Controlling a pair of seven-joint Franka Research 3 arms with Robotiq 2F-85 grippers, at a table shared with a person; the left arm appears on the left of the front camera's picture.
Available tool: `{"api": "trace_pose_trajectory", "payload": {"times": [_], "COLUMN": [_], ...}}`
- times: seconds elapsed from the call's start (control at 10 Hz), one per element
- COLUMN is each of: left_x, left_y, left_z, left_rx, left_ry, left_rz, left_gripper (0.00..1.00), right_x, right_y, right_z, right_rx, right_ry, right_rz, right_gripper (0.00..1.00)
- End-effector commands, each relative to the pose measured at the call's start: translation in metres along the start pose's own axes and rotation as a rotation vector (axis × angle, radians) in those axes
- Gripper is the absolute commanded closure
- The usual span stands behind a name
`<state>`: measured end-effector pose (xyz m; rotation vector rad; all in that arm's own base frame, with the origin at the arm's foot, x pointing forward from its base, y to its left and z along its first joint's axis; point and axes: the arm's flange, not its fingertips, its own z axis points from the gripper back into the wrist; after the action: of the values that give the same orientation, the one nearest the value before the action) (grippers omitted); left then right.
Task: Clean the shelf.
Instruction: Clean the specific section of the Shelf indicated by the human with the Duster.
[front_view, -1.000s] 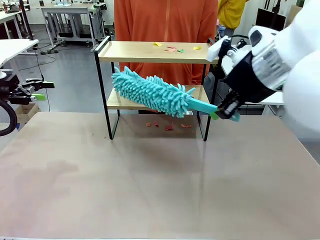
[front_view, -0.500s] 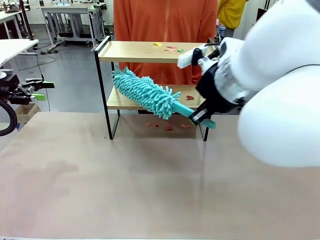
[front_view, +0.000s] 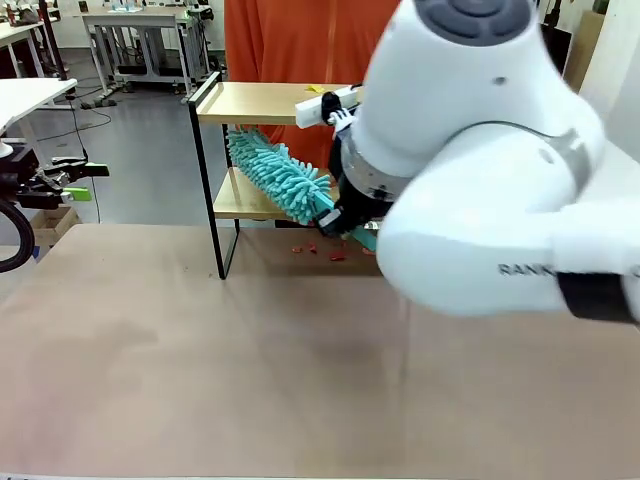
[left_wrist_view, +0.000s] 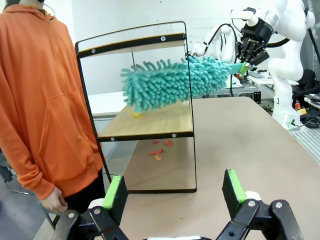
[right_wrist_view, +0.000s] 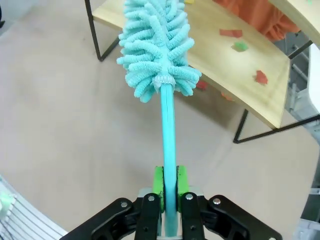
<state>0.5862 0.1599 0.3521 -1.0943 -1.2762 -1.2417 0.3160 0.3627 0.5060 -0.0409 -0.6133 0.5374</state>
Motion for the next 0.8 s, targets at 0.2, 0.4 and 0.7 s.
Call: {"api": "trace_pose_trajectory", "payload": {"times": [0.2,0.4,0.7], "left_x": [0.002,0.002,0.002], "left_y": [0.000,0.000,0.000], "left_z": [0.001,0.001,0.001], "left_rx": [-0.001,-0.001,-0.001], "left_ry": [0.001,0.001,0.001], "left_rz": [-0.003,-0.003,-0.003], "left_gripper": [0.00,0.00,0.00], "right_x": [0.000,0.000,0.022], "right_y": [0.000,0.000,0.045], "right_z": [0.000,0.000,-0.008], "right_rx": [0.000,0.000,-0.034], "right_ry": [0.000,0.000,-0.056], "right_rz": [0.000,0.000,-0.023], "right_gripper": [0.87,0.87,0.87]}}
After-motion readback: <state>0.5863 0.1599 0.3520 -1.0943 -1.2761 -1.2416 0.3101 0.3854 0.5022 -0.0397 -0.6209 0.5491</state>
